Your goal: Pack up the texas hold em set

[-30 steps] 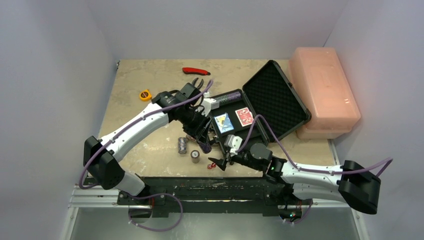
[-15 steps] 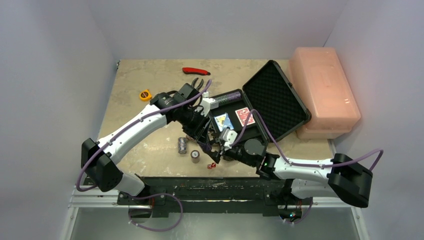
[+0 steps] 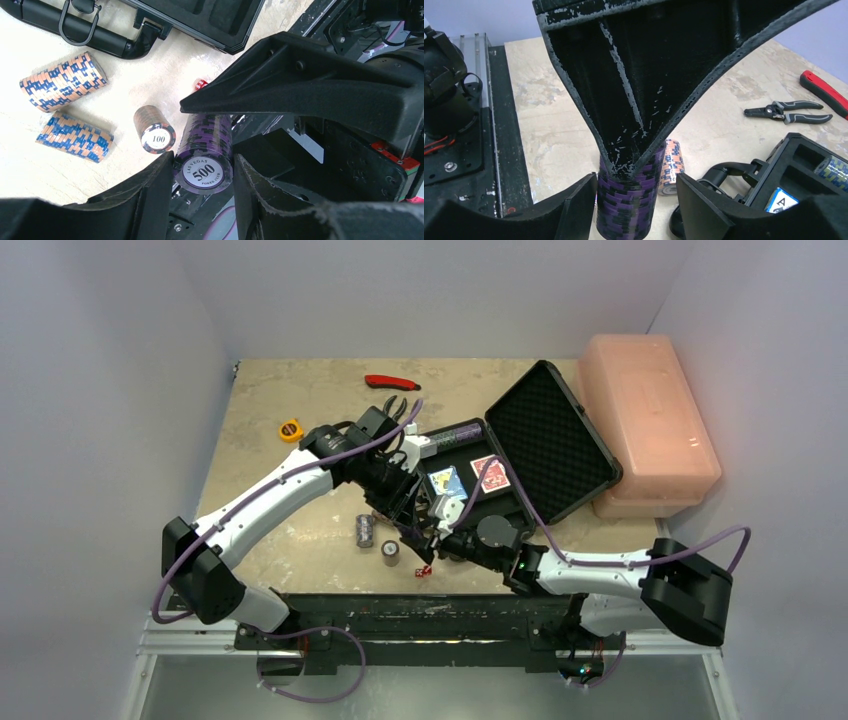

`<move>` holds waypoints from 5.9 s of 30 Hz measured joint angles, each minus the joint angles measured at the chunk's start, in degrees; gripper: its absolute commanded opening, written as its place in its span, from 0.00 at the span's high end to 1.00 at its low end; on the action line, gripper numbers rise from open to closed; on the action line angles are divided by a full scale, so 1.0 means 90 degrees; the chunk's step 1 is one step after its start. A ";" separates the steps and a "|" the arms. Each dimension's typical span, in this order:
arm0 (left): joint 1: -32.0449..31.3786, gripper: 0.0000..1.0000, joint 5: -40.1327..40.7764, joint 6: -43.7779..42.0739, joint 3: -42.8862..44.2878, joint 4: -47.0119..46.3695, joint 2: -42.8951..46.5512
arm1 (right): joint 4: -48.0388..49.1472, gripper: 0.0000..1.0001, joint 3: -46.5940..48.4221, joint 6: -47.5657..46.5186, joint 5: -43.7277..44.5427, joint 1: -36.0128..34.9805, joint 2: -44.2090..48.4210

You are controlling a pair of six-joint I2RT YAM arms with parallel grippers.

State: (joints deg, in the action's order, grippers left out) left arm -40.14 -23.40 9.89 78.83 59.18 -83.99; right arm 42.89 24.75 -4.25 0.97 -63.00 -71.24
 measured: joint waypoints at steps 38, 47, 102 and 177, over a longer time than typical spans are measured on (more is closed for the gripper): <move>0.0000 0.51 0.0019 0.0002 -0.0194 -0.0046 0.0231 | -0.0138 1.00 0.0228 0.0359 0.0109 -0.0226 -0.0199; 0.0253 0.24 0.0022 0.0010 -0.0304 -0.0381 0.0755 | -0.0396 1.00 0.0223 0.0362 0.0095 -0.0262 -0.0146; 0.1132 0.03 0.4133 0.0282 -0.1144 -0.1484 0.3611 | -0.3684 1.00 0.2548 0.3784 0.1681 -0.0262 -0.0916; 0.1132 0.08 0.4801 -0.0005 -0.1333 -0.1571 0.3582 | -0.9479 1.00 0.7317 1.0047 0.2620 0.3718 -0.3963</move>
State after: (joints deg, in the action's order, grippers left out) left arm -29.95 19.81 9.85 66.83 45.04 -51.75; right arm -42.41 90.61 86.17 24.56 -29.54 -106.91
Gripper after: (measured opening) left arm 0.923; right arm 0.470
